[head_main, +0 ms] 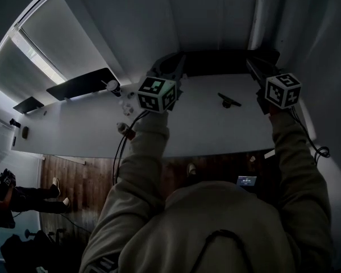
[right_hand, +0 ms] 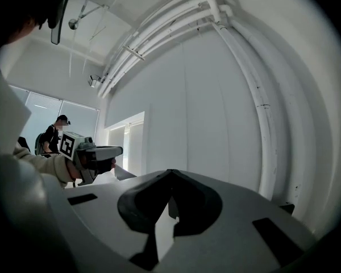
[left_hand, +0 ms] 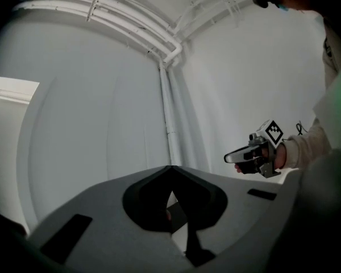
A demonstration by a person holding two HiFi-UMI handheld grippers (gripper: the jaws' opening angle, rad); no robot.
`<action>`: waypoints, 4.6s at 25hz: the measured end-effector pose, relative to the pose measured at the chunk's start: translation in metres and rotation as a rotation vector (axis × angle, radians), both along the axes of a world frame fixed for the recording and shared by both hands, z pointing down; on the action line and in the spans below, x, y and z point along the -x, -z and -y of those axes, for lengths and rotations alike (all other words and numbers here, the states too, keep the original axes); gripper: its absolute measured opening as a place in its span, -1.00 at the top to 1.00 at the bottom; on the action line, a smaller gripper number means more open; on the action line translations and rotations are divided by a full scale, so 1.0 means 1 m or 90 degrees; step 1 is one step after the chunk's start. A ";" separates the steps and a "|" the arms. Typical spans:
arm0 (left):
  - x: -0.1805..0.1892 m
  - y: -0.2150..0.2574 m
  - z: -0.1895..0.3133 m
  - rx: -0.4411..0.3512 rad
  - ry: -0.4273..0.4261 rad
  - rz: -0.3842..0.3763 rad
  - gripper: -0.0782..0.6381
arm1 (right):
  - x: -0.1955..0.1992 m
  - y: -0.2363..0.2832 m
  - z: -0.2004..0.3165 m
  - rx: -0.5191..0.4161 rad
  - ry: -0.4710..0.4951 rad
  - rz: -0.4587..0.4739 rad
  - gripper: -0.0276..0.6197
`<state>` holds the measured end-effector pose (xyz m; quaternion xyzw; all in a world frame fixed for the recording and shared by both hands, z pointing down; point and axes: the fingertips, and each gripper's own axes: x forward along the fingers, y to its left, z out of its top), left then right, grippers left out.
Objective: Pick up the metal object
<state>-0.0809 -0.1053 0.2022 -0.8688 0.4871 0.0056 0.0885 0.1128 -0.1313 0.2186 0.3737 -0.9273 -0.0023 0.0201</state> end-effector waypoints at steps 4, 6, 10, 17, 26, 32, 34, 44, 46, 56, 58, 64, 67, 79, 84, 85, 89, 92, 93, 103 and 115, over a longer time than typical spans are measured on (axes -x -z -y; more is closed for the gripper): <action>0.050 -0.019 0.062 0.019 0.043 -0.005 0.77 | 0.020 -0.019 0.049 0.010 -0.011 -0.017 0.86; 0.063 -0.029 0.093 0.036 0.038 -0.021 0.78 | 0.023 -0.033 0.077 0.029 -0.026 -0.024 0.86; 0.076 -0.033 0.148 0.047 0.019 -0.018 0.77 | 0.038 -0.037 0.126 0.046 -0.051 -0.011 0.86; 0.067 -0.039 0.208 0.051 -0.011 -0.014 0.78 | 0.048 -0.041 0.173 0.051 -0.069 -0.029 0.86; 0.057 -0.045 0.237 0.071 -0.006 -0.009 0.77 | 0.043 -0.024 0.208 0.003 -0.055 -0.028 0.86; 0.022 -0.005 0.248 0.049 -0.025 -0.027 0.77 | 0.034 0.017 0.222 -0.022 -0.044 -0.053 0.86; 0.026 0.010 0.252 0.039 -0.029 -0.039 0.77 | 0.041 0.031 0.236 -0.031 -0.028 -0.038 0.86; 0.024 0.012 0.267 0.038 -0.035 -0.063 0.77 | 0.032 0.039 0.250 -0.035 -0.027 -0.007 0.86; 0.021 0.006 0.268 0.045 -0.040 -0.067 0.77 | 0.032 0.036 0.251 -0.030 -0.027 -0.006 0.86; 0.021 -0.011 0.280 0.053 -0.042 -0.048 0.77 | 0.036 0.010 0.263 -0.018 -0.030 -0.012 0.86; 0.021 -0.012 0.279 0.057 -0.041 -0.050 0.77 | 0.035 0.006 0.264 -0.008 -0.028 -0.009 0.86; 0.017 -0.031 0.282 0.085 -0.041 -0.053 0.77 | 0.038 -0.017 0.269 0.022 -0.022 -0.019 0.86; 0.012 -0.045 0.283 0.097 -0.047 -0.051 0.77 | 0.040 -0.031 0.269 0.031 -0.023 -0.027 0.86; 0.007 -0.093 0.289 0.145 -0.053 -0.069 0.77 | 0.033 -0.087 0.276 0.091 -0.040 -0.045 0.86; 0.003 -0.111 0.288 0.159 -0.056 -0.075 0.77 | 0.028 -0.117 0.277 0.120 -0.045 -0.057 0.86; 0.002 -0.114 0.288 0.163 -0.056 -0.074 0.77 | 0.027 -0.122 0.277 0.124 -0.046 -0.060 0.86; 0.001 -0.132 0.287 0.185 -0.054 -0.082 0.77 | 0.024 -0.138 0.275 0.140 -0.050 -0.064 0.86; 0.000 -0.147 0.287 0.195 -0.058 -0.084 0.77 | 0.025 -0.160 0.275 0.152 -0.058 -0.078 0.86; -0.001 -0.151 0.287 0.196 -0.059 -0.081 0.77 | 0.025 -0.165 0.275 0.156 -0.059 -0.081 0.86; -0.014 -0.201 0.282 0.252 -0.067 -0.083 0.77 | 0.024 -0.208 0.264 0.193 -0.061 -0.103 0.86; -0.018 -0.256 0.275 0.303 -0.063 -0.096 0.77 | 0.010 -0.264 0.253 0.252 -0.082 -0.109 0.86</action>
